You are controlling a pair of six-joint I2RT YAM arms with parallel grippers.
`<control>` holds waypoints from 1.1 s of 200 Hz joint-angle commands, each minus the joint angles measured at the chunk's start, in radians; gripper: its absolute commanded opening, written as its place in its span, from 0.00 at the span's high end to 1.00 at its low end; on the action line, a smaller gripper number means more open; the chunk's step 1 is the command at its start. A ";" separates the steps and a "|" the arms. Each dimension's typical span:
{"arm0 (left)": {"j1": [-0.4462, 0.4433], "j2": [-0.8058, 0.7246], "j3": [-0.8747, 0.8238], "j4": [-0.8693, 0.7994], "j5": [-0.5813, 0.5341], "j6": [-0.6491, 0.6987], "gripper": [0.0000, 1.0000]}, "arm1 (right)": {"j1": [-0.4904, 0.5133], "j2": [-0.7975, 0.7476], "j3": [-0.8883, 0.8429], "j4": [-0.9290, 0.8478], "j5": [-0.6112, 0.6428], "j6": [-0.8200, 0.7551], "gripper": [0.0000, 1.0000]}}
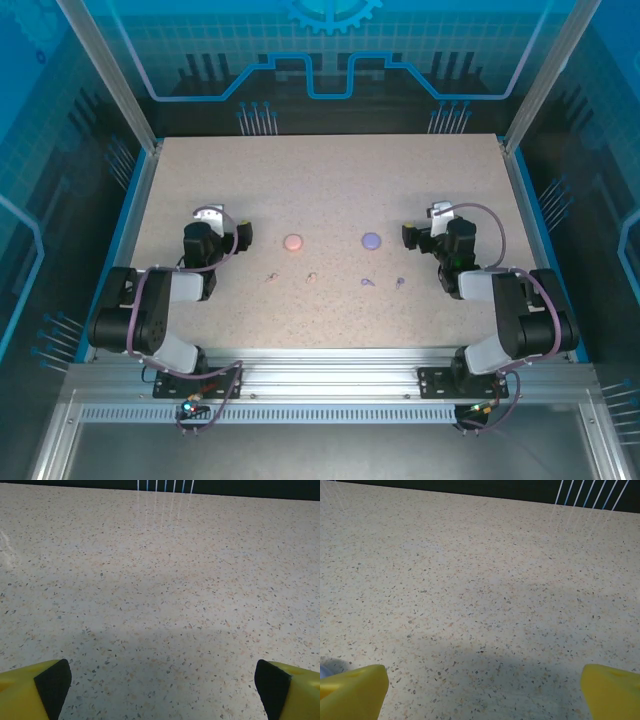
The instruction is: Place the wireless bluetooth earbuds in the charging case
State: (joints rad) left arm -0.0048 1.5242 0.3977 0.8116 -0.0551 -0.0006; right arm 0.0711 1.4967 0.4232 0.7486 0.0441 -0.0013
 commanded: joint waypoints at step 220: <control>-0.012 -0.400 0.224 -0.624 -0.061 -0.187 0.01 | -0.086 -0.122 0.445 -0.832 -0.048 0.388 0.00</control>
State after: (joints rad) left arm -0.0048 1.1973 0.5251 0.4408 -0.1265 -0.0696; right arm 0.0353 1.3689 0.7990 0.1936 0.0265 0.1753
